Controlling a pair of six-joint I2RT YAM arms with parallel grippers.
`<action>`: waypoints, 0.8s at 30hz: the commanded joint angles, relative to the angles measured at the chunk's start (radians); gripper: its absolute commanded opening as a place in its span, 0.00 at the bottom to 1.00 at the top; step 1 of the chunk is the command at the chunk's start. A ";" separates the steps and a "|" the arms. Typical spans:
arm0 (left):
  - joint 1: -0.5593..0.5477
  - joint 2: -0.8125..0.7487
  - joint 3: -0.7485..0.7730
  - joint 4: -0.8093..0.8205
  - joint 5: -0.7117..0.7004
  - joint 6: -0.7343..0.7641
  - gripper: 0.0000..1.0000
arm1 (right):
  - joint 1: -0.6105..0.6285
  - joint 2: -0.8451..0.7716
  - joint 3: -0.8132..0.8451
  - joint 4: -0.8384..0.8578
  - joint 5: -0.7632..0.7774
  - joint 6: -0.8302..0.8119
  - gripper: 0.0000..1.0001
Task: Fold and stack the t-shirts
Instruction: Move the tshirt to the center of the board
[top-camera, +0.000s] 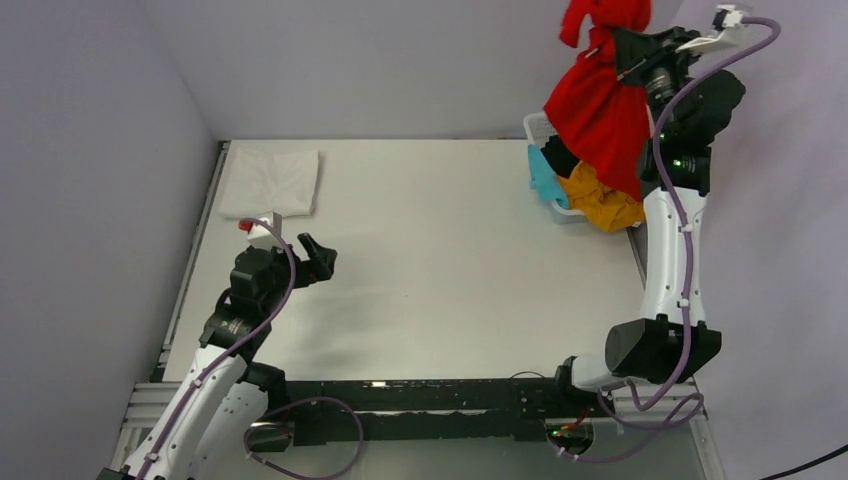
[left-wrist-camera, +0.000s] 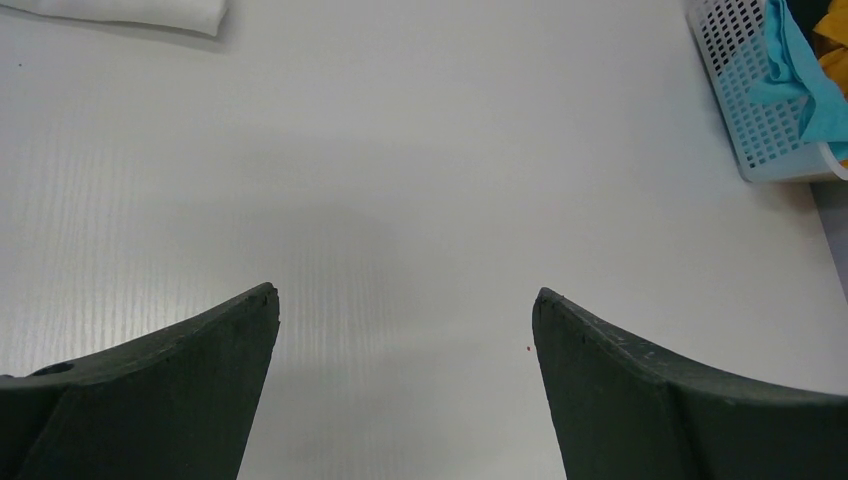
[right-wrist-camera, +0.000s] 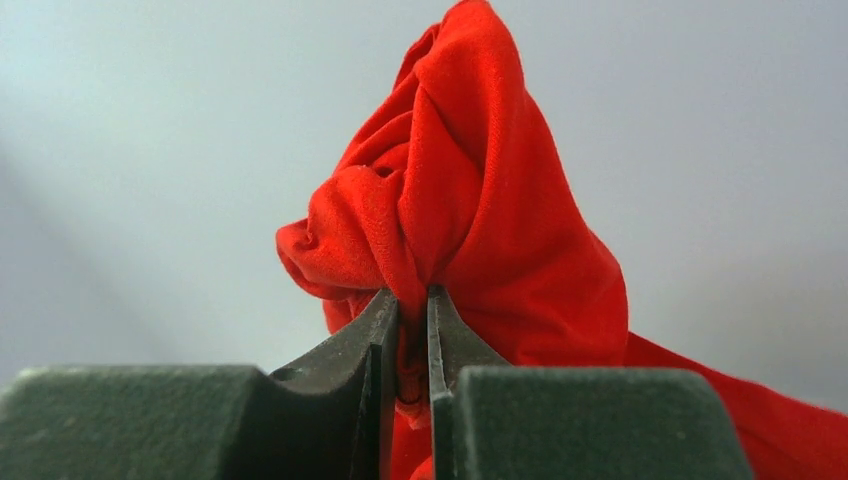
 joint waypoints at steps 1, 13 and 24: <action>0.000 -0.012 0.026 0.018 0.021 -0.015 0.99 | 0.135 -0.046 -0.003 -0.016 -0.279 0.062 0.00; 0.000 -0.065 0.055 -0.115 -0.041 -0.060 0.99 | 0.491 -0.160 -0.347 -0.177 -0.207 0.005 0.00; 0.000 -0.024 0.025 -0.148 -0.007 -0.095 0.99 | 0.586 -0.170 -0.374 -0.328 -0.129 -0.082 0.00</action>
